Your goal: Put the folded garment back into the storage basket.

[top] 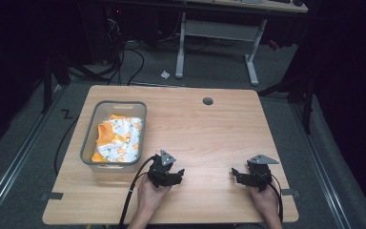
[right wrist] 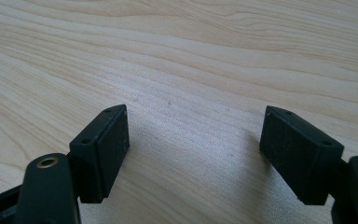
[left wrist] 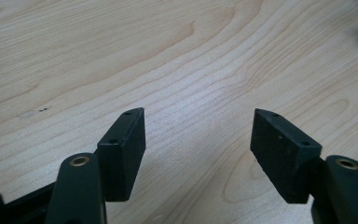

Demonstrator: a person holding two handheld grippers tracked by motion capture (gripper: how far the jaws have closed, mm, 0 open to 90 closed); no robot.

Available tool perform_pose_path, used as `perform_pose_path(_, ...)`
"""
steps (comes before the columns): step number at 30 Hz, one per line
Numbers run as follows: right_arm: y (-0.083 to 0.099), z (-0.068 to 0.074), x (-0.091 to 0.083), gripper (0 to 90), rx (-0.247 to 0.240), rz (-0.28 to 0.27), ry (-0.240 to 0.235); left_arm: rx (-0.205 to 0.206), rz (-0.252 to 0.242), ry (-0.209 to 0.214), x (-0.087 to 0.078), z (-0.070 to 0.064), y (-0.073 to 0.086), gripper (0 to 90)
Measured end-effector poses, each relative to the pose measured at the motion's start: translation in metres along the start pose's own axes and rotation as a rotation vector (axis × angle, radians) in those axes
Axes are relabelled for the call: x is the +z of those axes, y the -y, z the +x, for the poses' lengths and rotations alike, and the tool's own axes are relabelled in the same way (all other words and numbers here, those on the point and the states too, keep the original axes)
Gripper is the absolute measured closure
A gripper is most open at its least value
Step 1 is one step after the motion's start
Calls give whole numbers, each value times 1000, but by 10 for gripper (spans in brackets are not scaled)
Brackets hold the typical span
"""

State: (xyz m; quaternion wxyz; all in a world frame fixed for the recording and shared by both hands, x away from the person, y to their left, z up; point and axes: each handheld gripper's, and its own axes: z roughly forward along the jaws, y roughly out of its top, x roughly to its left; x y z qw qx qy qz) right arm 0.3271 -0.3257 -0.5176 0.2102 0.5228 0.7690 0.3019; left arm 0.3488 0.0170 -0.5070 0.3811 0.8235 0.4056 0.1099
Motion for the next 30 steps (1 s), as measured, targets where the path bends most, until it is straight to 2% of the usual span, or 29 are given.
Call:
perform_pose_path(4,0,0,0,242,0,0,0,-3,-1,1,1,0,0,360)
perform_pose_path(9,0,0,0,242,0,0,0,1,3,-18,4,1,2,359)
perform_pose_path(14,0,0,0,242,0,0,0,46,18,-55,9,-3,5,359)
perform_pose_path(17,0,0,0,242,0,0,0,55,16,-63,13,-4,8,357)
perform_pose_path(20,0,0,0,242,0,0,0,52,-11,-65,14,-4,11,354)
perform_pose_path(30,0,0,0,242,1,0,0,49,-9,-69,14,-5,11,340)
